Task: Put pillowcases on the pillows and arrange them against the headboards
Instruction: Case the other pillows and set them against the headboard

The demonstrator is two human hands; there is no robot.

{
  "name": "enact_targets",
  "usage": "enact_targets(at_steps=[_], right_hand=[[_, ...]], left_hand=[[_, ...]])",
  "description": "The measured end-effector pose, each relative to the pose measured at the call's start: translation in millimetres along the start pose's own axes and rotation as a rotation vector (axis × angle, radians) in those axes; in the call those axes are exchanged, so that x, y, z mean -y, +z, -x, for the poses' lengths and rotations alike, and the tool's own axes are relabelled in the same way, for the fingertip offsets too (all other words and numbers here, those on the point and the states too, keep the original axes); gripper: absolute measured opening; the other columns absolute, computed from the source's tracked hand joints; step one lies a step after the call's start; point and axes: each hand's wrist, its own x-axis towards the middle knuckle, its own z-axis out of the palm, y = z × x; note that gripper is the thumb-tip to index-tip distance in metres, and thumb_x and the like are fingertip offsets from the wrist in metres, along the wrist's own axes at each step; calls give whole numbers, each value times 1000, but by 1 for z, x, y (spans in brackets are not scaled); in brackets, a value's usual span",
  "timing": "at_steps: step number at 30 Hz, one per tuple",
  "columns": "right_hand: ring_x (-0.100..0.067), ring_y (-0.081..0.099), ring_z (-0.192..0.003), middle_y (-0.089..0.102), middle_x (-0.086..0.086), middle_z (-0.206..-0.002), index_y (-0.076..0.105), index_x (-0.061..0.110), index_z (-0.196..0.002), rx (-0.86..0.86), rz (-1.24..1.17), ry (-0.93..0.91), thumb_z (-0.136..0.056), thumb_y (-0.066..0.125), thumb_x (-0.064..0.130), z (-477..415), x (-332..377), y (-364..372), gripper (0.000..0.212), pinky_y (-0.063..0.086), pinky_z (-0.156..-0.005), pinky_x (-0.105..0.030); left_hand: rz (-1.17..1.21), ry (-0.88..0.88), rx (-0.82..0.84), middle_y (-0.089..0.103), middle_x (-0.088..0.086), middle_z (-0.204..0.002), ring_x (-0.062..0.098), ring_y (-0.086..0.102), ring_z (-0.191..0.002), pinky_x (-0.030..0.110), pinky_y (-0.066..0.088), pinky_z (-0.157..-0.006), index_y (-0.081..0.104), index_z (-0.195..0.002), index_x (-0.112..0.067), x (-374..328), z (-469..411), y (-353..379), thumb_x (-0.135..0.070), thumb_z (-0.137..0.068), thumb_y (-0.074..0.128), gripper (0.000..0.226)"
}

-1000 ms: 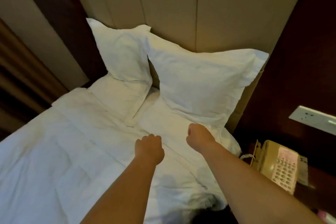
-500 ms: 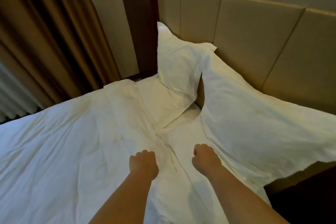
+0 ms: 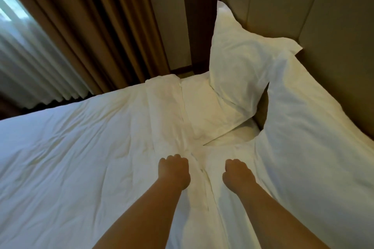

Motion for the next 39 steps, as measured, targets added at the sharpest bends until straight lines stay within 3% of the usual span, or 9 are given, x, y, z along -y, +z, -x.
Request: enact_targets(at_steps=[10, 16, 20, 21, 23, 25, 28, 33, 39], right_hand=[[-28, 54, -103, 51, -8, -103, 51, 11, -98, 17, 35, -114, -88, 42, 10, -71, 71, -9, 13, 40, -77, -31], [-25, 53, -106, 54, -6, -113, 49, 11, -110, 52, 193, -131, -91, 42, 14, -155, 81, -1, 20, 42, -85, -32], [-23, 55, -61, 52, -5, -71, 58, 9, -81, -112, 282, -212, -58, 78, 11, -226, 80, 3, 30, 42, -55, -29], [-22, 57, -60, 54, -5, -71, 59, 10, -82, -125, 342, -214, -59, 77, 11, -242, 78, 2, 30, 44, -55, -29], [-23, 61, -92, 58, -5, -101, 54, 12, -108, -46, 416, -239, -84, 55, 14, -275, 76, 0, 24, 46, -79, -34], [-23, 55, -107, 54, -4, -113, 49, 15, -117, 10, 396, -255, -92, 41, 14, -311, 75, 1, 26, 40, -92, -35], [-22, 53, -111, 51, -1, -108, 49, 18, -120, 17, 392, -252, -94, 39, 19, -358, 79, 16, 28, 40, -93, -35], [-29, 47, -123, 50, -3, -126, 55, 30, -124, 220, 402, -163, -91, 49, 33, -409, 74, 50, 34, 42, -99, -43], [-29, 44, -126, 48, -4, -130, 54, 31, -127, 220, 298, -103, -94, 40, 32, -437, 62, 76, 36, 38, -99, -45]], left_hand=[[-28, -119, 13, 56, 0, -109, 18, 55, -103, 29, 35, -85, 58, -114, -18, 86, -72, -15, -17, -89, 44, 29], [-84, -104, 32, 52, -2, -88, 16, 53, -81, 27, 36, -74, 63, -104, -18, 103, -166, -17, -12, -88, 45, 24], [-64, -99, 63, 54, -4, -88, 17, 56, -83, 27, 37, -72, 62, -102, -20, 106, -236, -22, -13, -87, 45, 23], [-39, -103, 76, 55, -4, -89, 17, 56, -82, 27, 38, -71, 62, -103, -20, 107, -253, -24, -13, -87, 45, 24], [42, -131, 105, 56, -3, -96, 18, 57, -86, 28, 39, -71, 61, -108, -20, 111, -288, -27, -17, -89, 44, 26], [100, -164, 113, 57, -1, -106, 20, 58, -95, 29, 39, -73, 58, -114, -20, 116, -325, -29, -21, -92, 44, 26], [37, -169, 90, 55, 1, -106, 21, 58, -102, 29, 38, -75, 56, -119, -18, 118, -380, -34, -25, -95, 46, 27], [-179, -112, 46, 54, 1, -95, 20, 55, -87, 30, 40, -76, 58, -115, -16, 106, -460, -27, -28, -96, 47, 25], [-81, -118, -63, 57, 10, -121, 26, 56, -111, 33, 42, -93, 52, -125, -11, 85, -542, 2, -32, -101, 42, 34]])
